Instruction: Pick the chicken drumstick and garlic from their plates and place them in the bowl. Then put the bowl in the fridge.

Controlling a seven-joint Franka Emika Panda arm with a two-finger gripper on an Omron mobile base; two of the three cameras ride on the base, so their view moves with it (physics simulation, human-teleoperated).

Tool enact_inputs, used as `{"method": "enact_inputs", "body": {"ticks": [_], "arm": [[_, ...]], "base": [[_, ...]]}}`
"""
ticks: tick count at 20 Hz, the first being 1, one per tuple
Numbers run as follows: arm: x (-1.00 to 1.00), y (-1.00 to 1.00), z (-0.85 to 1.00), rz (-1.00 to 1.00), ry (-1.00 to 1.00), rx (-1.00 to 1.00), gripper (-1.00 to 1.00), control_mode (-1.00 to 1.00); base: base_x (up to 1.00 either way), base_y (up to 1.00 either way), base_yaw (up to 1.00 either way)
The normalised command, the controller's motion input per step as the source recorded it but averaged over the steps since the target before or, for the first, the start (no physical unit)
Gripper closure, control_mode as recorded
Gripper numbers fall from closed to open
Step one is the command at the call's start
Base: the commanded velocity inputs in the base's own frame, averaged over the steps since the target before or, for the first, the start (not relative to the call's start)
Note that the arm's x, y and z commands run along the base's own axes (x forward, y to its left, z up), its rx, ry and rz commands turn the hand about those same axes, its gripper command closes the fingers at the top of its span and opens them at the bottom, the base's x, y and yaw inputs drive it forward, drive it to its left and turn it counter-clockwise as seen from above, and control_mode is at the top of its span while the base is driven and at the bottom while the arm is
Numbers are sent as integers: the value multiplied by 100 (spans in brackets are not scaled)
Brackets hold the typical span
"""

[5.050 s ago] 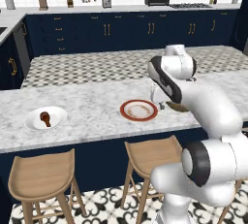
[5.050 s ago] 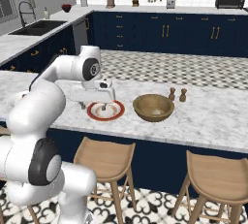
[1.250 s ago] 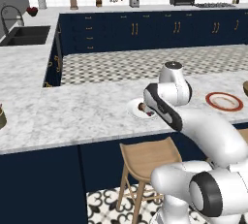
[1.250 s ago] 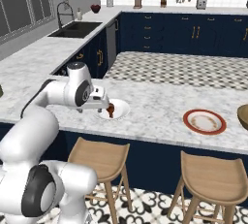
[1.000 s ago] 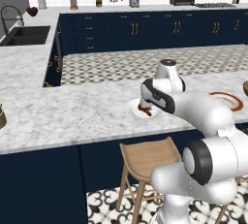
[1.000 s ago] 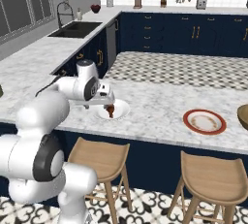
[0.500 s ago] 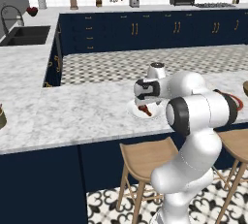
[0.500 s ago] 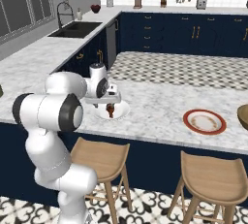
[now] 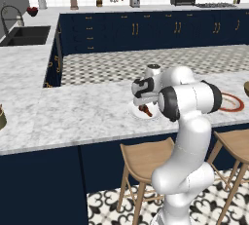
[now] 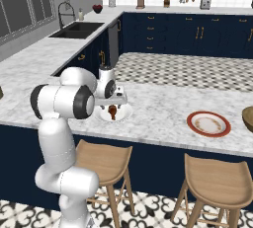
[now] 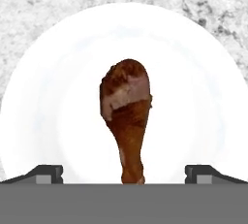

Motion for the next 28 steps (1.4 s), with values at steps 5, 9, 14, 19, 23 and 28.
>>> {"method": "enact_inputs", "body": {"ticks": [5,9,14,19,23,28], "arm": [[13,-3,-46,8,10,0,-100,-100],[0,0,-34,2,7,0,-100,-100],[8,0,-26,0,1,0,-100,-100],[16,0,-27,0,0,0,-100,-100],[14,0,-14,0,0,0,100,-100],[0,0,0,0,0,0,100,-100]], "base": [[0,0,0],[0,0,0],[0,0,0],[0,0,0],[0,0,0],[0,0,0]]}}
